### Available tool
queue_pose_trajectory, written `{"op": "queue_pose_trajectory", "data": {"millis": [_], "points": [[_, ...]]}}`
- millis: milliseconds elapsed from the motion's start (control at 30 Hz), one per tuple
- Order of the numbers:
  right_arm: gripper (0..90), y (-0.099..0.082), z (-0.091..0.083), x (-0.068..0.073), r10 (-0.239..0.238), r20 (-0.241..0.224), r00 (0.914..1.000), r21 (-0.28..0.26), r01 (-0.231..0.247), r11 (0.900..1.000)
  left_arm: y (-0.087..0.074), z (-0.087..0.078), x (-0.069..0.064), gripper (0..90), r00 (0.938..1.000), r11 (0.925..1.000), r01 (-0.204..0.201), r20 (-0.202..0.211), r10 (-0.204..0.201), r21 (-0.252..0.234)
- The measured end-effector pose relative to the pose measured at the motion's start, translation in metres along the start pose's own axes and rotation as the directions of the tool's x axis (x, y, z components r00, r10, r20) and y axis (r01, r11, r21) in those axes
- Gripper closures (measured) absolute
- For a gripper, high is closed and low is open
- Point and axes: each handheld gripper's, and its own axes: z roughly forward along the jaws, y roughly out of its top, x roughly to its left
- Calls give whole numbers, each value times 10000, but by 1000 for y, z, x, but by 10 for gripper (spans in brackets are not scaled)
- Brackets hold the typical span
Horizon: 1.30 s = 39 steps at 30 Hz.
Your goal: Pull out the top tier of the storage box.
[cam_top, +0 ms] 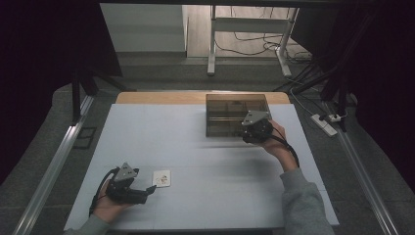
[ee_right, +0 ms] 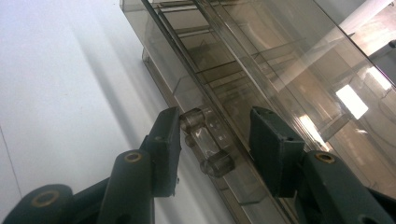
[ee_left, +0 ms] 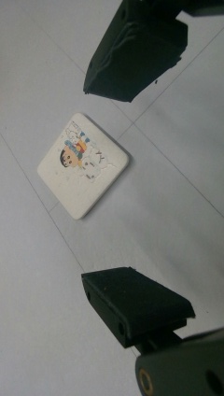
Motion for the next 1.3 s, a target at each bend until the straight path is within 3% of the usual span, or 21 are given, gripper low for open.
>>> {"op": "queue_pose_trajectory", "data": {"millis": [633, 1300], "points": [[553, 1, -4, 2, -293, -257, 9992, 196, 298, 9994, 0, 0, 0, 103, 10000, 10000, -11, 0, 11, -4], [564, 2, -6, 4, -350, -240, 9991, 201, 354, 9992, 0, 0, 0, 103, 10000, 10000, -18, 1, 18, 22]]}}
